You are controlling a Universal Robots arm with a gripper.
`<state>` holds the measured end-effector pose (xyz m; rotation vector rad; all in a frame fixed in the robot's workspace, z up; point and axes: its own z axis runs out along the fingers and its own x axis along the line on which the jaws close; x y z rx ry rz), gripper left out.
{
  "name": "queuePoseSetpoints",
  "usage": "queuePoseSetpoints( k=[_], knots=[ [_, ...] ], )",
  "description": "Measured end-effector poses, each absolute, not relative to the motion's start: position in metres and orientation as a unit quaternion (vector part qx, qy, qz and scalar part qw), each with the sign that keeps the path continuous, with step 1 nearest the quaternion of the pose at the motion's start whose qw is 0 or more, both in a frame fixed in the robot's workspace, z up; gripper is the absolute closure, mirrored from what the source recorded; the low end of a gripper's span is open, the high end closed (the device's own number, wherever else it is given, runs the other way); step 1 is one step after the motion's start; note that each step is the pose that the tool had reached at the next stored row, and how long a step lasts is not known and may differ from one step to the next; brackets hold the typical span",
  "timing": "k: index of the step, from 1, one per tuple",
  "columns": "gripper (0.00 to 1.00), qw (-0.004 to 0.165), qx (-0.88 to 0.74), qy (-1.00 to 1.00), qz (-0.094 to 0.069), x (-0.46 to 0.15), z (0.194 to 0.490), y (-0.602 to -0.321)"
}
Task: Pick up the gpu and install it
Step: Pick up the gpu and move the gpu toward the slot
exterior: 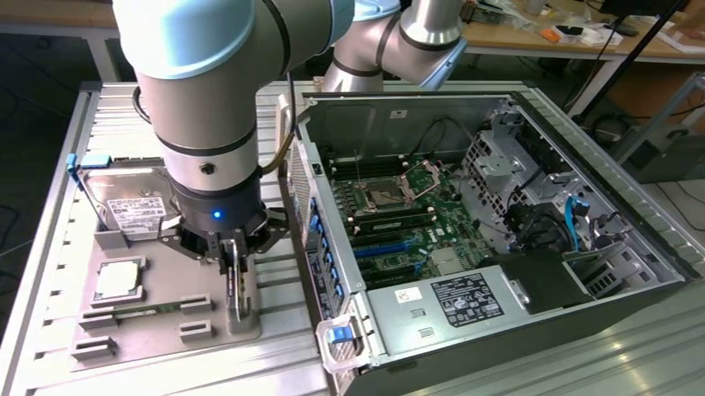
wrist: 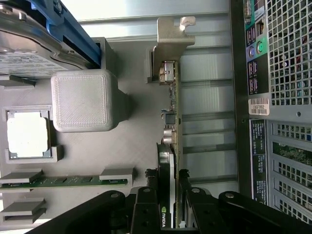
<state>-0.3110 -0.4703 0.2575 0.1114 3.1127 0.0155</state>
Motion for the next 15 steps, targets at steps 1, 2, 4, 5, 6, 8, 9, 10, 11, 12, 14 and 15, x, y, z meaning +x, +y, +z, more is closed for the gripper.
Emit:
queuePoseSetpoints(
  k=[1,2,4,5,6,8,9,10,11,12,14,15],
  knots=[
    [0.73,0.013,0.036,0.999,0.005,-0.311,0.258,-0.470],
    [0.73,0.013,0.036,0.999,0.005,-0.311,0.260,-0.470],
    [0.73,0.013,0.036,0.999,0.005,-0.311,0.264,-0.470],
    [0.73,0.013,0.036,0.999,0.005,-0.311,0.267,-0.470],
    [0.73,0.013,0.036,0.999,0.005,-0.311,0.270,-0.470],
    [0.73,0.013,0.036,0.999,0.005,-0.311,0.277,-0.470],
    [0.73,0.013,0.036,0.999,0.005,-0.311,0.280,-0.470],
    [0.73,0.013,0.036,0.999,0.005,-0.311,0.283,-0.470],
    [0.73,0.013,0.036,0.999,0.005,-0.311,0.286,-0.470],
    [0.73,0.013,0.036,0.999,0.005,-0.311,0.290,-0.470],
    [0.73,0.013,0.036,0.999,0.005,-0.311,0.296,-0.470],
    [0.73,0.013,0.036,0.999,0.005,-0.311,0.298,-0.470]
  ],
)
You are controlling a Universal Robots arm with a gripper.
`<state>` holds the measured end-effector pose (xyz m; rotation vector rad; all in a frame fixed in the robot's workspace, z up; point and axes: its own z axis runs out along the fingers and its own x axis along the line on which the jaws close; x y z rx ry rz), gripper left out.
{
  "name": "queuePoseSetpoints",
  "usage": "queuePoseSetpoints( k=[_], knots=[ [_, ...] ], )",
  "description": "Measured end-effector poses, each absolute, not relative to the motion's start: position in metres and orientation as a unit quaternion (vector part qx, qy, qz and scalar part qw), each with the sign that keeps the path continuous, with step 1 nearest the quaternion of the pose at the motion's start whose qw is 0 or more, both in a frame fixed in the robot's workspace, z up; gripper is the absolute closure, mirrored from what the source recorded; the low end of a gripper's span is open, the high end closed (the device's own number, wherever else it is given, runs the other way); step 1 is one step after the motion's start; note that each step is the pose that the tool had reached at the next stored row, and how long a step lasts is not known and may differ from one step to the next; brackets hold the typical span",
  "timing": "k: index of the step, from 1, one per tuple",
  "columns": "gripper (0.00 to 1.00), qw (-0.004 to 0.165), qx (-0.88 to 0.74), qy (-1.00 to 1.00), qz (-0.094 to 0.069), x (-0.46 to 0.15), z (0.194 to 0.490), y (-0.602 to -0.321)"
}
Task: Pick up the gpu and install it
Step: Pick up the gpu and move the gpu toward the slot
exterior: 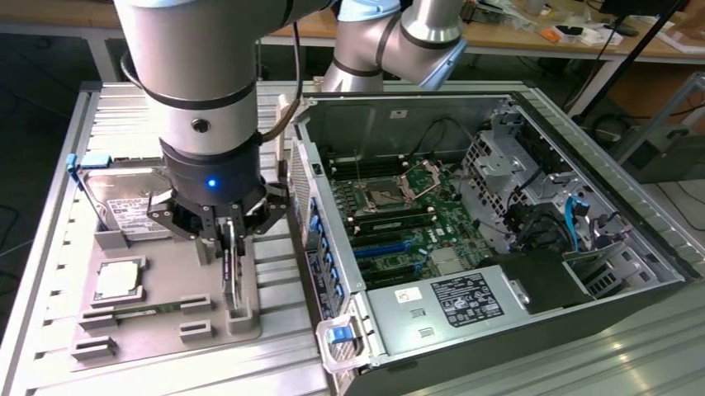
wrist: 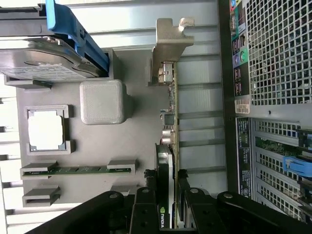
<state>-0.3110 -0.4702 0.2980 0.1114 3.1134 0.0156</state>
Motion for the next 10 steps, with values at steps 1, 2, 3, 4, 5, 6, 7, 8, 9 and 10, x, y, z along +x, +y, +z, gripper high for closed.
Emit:
queuePoseSetpoints(
  k=[1,2,3,4,5,6,7,8,9,10],
  knots=[
    [0.73,0.013,0.036,0.999,0.005,-0.311,0.301,-0.470],
    [0.73,0.013,0.036,0.999,0.005,-0.311,0.303,-0.470],
    [0.73,0.013,0.036,0.999,0.005,-0.311,0.305,-0.470],
    [0.73,0.013,0.036,0.999,0.005,-0.311,0.307,-0.470],
    [0.73,0.013,0.036,0.999,0.005,-0.311,0.310,-0.470],
    [0.73,0.013,0.036,0.999,0.005,-0.311,0.312,-0.470],
    [0.73,0.013,0.036,0.999,0.005,-0.311,0.315,-0.470],
    [0.73,0.013,0.036,0.999,0.005,-0.311,0.317,-0.470],
    [0.73,0.013,0.036,0.999,0.005,-0.311,0.319,-0.470],
    [0.73,0.013,0.036,0.999,0.005,-0.311,0.321,-0.470]
  ],
)
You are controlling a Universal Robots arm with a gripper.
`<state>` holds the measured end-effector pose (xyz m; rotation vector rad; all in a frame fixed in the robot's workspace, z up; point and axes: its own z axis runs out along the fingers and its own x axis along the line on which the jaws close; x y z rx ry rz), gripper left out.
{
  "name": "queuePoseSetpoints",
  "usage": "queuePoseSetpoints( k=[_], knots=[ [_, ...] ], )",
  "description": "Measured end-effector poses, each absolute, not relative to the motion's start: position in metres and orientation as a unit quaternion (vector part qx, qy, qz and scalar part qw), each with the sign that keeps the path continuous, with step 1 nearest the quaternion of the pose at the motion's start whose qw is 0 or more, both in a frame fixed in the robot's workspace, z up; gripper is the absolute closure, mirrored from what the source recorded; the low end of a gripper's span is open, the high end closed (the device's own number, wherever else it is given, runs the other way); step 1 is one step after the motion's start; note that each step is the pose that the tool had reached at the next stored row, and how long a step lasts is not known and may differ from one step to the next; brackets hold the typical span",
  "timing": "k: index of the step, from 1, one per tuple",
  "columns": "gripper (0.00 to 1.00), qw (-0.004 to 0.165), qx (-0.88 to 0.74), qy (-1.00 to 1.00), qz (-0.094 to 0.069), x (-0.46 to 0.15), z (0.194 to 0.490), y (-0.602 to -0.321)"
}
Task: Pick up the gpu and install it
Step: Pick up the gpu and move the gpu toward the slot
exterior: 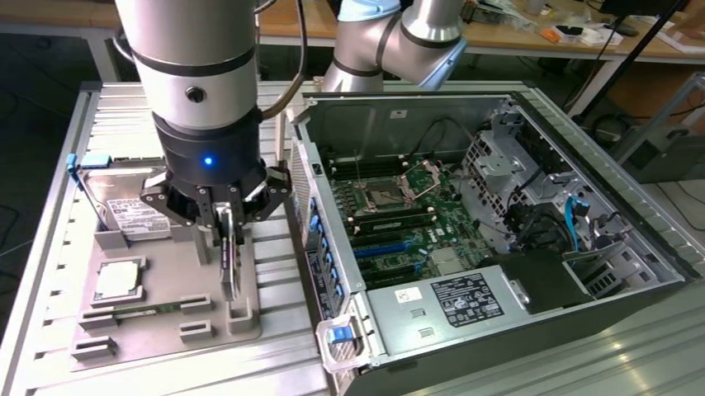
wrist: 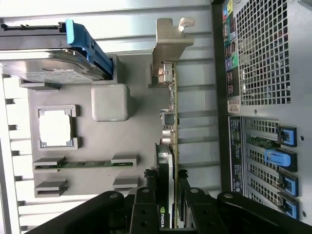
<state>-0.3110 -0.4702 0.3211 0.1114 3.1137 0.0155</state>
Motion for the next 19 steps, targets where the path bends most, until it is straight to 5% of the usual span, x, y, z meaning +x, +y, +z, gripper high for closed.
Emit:
queuePoseSetpoints(
  k=[19],
  knots=[
    [0.73,0.013,0.036,0.999,0.005,-0.311,0.365,-0.470]
  ],
)
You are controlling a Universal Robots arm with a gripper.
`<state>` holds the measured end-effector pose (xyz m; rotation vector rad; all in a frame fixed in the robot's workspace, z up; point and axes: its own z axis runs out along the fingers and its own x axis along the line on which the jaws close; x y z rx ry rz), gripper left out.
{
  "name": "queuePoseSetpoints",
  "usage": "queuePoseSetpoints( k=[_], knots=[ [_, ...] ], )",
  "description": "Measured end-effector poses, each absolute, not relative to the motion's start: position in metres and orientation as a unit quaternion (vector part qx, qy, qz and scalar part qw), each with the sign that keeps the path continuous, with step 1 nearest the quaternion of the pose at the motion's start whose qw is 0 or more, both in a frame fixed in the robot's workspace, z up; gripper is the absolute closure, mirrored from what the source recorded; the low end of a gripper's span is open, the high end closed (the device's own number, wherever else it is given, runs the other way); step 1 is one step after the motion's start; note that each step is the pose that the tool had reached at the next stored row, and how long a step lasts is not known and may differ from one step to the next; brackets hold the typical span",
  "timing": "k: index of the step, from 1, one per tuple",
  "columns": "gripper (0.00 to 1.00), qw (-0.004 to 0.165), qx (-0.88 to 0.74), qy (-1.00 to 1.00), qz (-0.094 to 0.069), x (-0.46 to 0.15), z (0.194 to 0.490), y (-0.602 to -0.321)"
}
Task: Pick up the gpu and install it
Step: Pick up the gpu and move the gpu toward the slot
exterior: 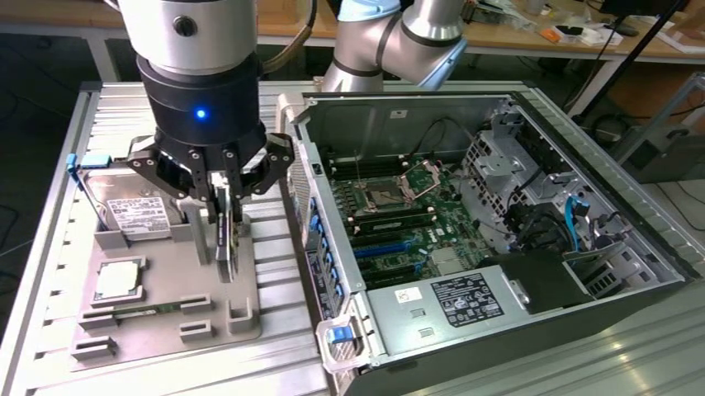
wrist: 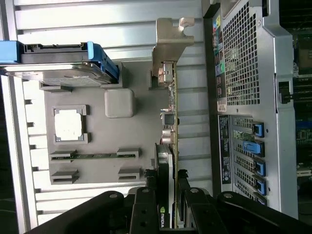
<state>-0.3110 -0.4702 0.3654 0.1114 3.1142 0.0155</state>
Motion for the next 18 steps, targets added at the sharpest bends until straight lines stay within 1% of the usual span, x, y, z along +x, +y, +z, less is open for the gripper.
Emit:
queuePoseSetpoints(
  k=[18],
  knots=[
    [0.73,0.012,0.036,0.999,0.005,-0.311,0.398,-0.470]
  ],
)
